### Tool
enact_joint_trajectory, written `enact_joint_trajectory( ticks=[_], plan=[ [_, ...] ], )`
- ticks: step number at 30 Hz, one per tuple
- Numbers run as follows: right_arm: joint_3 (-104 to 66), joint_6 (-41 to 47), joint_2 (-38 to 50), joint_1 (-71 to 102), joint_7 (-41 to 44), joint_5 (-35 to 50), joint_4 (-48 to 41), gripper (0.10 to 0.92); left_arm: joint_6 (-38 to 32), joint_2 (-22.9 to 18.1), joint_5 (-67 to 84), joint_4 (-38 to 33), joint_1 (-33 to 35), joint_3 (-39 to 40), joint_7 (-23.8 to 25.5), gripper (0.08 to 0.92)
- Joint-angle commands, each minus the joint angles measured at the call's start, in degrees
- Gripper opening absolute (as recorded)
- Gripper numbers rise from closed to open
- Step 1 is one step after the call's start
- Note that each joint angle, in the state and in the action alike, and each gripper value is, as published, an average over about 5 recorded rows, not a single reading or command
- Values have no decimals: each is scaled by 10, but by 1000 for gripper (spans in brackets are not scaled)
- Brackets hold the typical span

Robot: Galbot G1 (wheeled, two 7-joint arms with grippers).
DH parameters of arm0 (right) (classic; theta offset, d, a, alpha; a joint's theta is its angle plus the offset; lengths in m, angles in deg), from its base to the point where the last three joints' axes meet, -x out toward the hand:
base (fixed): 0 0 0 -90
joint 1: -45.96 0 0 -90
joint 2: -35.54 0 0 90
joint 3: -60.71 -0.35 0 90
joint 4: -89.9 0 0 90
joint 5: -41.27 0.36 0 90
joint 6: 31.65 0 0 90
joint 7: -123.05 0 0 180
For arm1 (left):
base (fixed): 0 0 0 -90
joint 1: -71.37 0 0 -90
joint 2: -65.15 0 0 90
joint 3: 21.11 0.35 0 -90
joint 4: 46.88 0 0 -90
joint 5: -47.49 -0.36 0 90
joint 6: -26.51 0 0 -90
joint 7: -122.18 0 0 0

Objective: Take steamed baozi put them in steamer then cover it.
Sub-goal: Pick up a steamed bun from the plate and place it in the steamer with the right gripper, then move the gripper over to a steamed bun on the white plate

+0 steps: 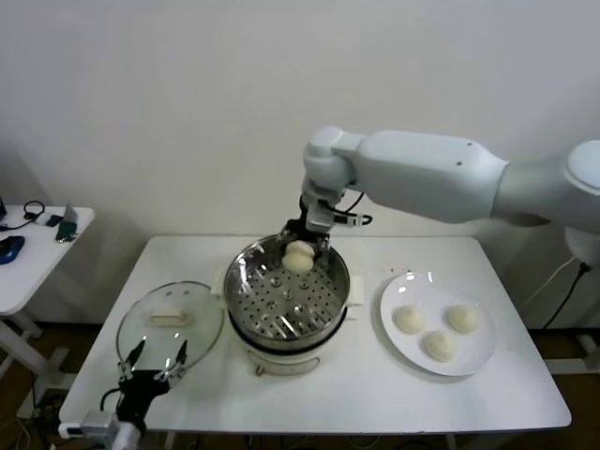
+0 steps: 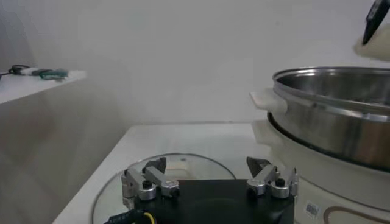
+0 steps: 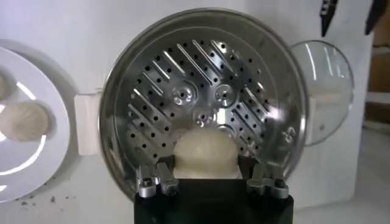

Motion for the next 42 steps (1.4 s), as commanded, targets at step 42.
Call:
enact_joint_trajectory(
  ticks=[42],
  plan=[
    [301,292,197,-309,54,453,65,823,-5,-2,-9,-1,1,9,-2,823]
  ],
)
